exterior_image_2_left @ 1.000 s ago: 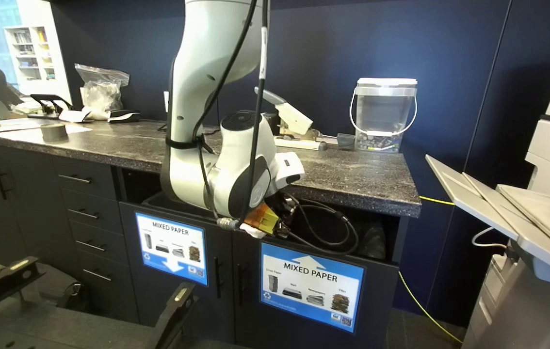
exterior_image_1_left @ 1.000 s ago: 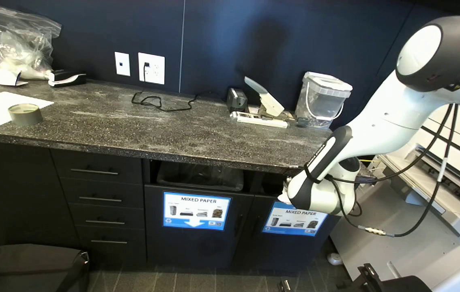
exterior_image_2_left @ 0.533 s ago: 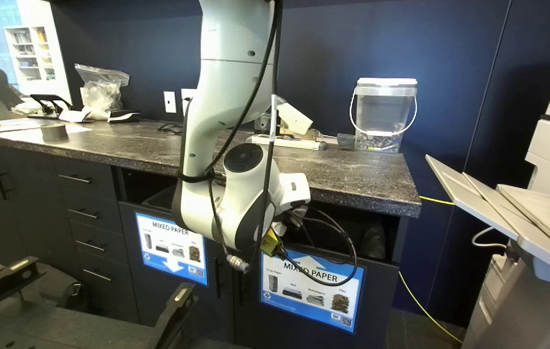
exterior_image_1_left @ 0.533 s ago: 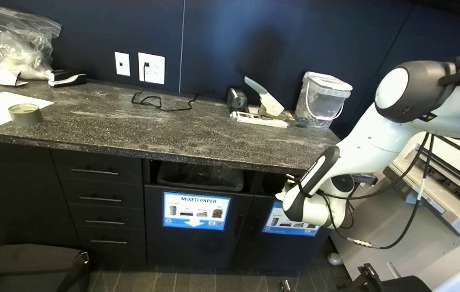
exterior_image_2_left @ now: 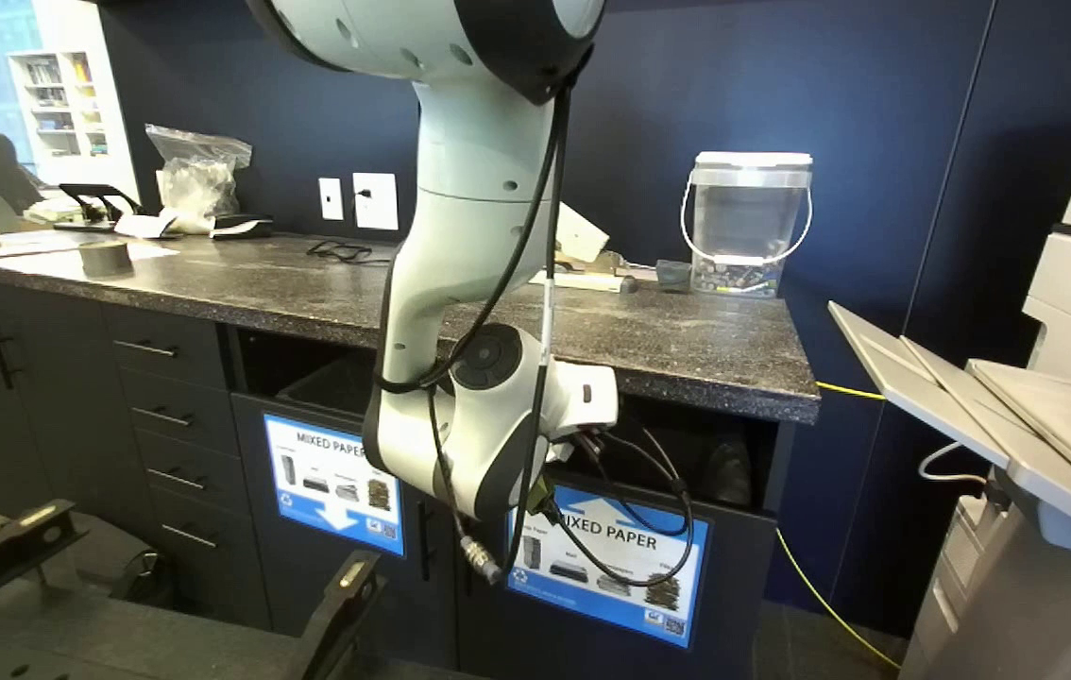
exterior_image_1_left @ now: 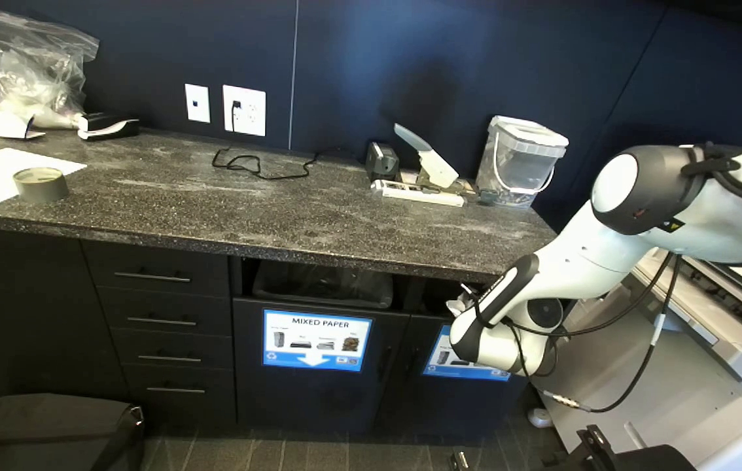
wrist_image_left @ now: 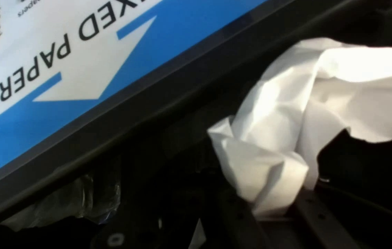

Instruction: Pick up the papers from the counter and put them in the bin

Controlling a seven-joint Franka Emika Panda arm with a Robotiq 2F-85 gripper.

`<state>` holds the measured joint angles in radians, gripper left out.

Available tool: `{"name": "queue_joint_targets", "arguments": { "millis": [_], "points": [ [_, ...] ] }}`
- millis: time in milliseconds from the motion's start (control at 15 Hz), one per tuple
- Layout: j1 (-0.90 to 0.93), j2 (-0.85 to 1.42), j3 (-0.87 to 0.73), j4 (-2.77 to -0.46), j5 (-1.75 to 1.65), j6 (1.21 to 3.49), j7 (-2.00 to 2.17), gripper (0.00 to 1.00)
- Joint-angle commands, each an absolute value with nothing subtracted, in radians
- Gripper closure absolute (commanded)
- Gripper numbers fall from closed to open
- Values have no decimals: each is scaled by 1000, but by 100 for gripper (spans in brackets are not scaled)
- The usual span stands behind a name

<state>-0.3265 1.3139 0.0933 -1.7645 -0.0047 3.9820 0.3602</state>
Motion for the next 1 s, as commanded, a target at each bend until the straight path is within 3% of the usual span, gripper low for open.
{"name": "queue_joint_targets", "arguments": {
  "millis": [0, 467, 600, 667, 733, 933],
  "points": [
    [-351, 1427, 135, -1610, -7, 4020, 406, 87],
    [-324, 1534, 144, -1412, 13, 4004, 399, 86],
    [-319, 1490, 135, -1457, 25, 4005, 389, 88],
    [-315, 1490, 133, -1456, 29, 4001, 385, 63],
    [-311, 1488, 128, -1455, 27, 3996, 379, 63],
    [-288, 1488, 101, -1447, 37, 3983, 334, 42]
  ]
}}
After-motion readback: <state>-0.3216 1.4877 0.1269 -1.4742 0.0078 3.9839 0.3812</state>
